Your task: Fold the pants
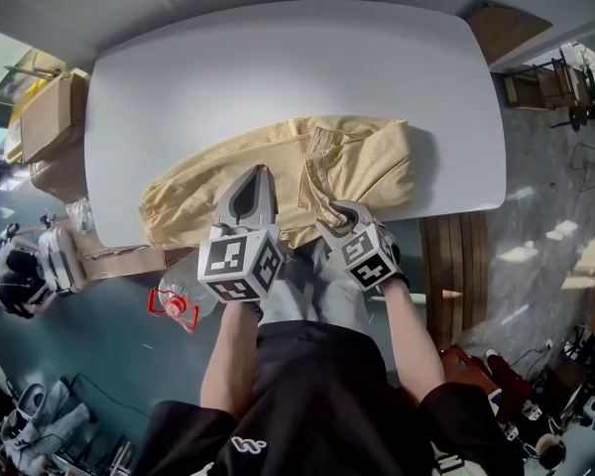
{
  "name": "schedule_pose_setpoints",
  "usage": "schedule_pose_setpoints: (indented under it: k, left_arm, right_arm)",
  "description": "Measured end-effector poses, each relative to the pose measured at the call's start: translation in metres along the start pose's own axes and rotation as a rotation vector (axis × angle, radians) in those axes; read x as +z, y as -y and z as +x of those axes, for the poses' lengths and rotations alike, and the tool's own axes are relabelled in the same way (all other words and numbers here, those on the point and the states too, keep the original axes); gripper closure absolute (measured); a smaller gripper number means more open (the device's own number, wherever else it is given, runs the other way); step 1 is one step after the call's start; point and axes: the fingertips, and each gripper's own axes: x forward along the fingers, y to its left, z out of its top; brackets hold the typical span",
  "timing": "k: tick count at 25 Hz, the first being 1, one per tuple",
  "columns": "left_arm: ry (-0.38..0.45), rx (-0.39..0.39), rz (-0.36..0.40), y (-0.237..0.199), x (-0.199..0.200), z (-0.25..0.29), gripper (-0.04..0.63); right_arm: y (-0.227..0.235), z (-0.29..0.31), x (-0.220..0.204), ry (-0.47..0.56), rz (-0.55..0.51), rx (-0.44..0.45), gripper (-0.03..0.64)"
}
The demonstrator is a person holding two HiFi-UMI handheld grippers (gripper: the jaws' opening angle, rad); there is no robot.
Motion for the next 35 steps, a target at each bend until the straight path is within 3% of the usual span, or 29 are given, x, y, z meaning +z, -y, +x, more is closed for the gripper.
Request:
schedule_pose_setpoints:
  k: [1,5,10,13,15,20,31,35]
  left_arm:
    - [0.001,-0.001,0.0,0.001,0.0,0.0,0.589]
    - [-0.003,-0.01,0.017,0.004,0.0,-0.001,0.589]
    - [0.006,-0.024,0.018,0.011,-0.004,-0.002,0.589]
    - [0.017,-0.046,0.023,0.02,-0.003,-0.003,0.589]
    - [0.028,-0.066,0.02,0.025,0.0,-0.004,0.589]
    - [0.041,-0.108,0.03,0.047,0.007,-0.003,0.589]
    - [0.015,-0.122,0.04,0.079,-0.007,0.009,0.589]
    - [-0.013,-0.126,0.037,0.086,-0.02,0.016,0.589]
  right_arm:
    - [-0.002,0.0,-0.001,0.001,0.015,0.025,0.422]
    - [0.001,-0.01,0.01,0.065,0.107,0.043,0.423]
    - [0.022,-0.053,0.057,0.268,0.21,-0.021,0.509]
    - [0.04,-0.087,0.083,0.394,0.321,-0.078,0.603]
    - [0.051,-0.103,0.094,0.434,0.396,-0.119,0.614]
    - [0.075,-0.129,0.092,0.414,0.443,-0.234,0.614]
    - [0.103,-0.14,0.057,0.364,0.481,-0.301,0.612]
    - [0.116,-0.137,0.033,0.3,0.526,-0.333,0.549]
